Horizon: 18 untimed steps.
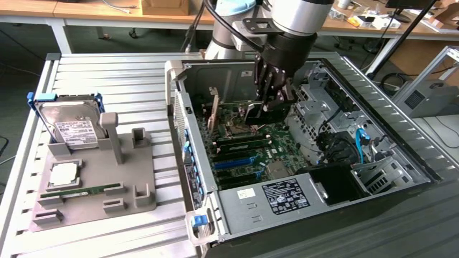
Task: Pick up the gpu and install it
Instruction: 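Insert the gpu into the slot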
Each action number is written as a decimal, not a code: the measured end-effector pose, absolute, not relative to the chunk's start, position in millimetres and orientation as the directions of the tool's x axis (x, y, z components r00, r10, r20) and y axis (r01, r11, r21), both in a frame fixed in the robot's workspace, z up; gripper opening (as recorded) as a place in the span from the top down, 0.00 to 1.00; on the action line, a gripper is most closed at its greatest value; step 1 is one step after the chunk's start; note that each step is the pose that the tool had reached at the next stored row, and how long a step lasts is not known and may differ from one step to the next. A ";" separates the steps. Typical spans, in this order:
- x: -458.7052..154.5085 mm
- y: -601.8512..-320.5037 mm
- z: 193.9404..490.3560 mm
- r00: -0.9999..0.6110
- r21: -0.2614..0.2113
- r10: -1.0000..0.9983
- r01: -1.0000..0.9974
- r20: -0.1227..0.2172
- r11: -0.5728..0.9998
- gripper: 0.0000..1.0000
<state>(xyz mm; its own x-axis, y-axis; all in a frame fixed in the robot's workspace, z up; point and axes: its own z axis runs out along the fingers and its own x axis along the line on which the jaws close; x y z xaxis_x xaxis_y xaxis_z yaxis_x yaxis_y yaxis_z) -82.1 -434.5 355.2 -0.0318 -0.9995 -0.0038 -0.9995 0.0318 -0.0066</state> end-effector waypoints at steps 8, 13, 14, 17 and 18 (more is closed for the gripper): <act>-82.1 -442.1 351.9 -0.032 -0.007 -0.999 -0.999 -0.004 0.032 0.73; -82.1 -442.2 345.3 -0.032 -0.007 -0.999 -0.999 -0.004 0.032 0.73; -82.1 -442.1 343.5 -0.031 -0.007 -1.000 -0.999 -0.004 0.031 0.73; -82.1 -442.1 338.0 -0.030 -0.007 -1.000 -1.000 -0.004 0.030 0.73; -82.1 -442.1 336.2 -0.030 -0.007 -1.000 -1.000 -0.004 0.030 0.73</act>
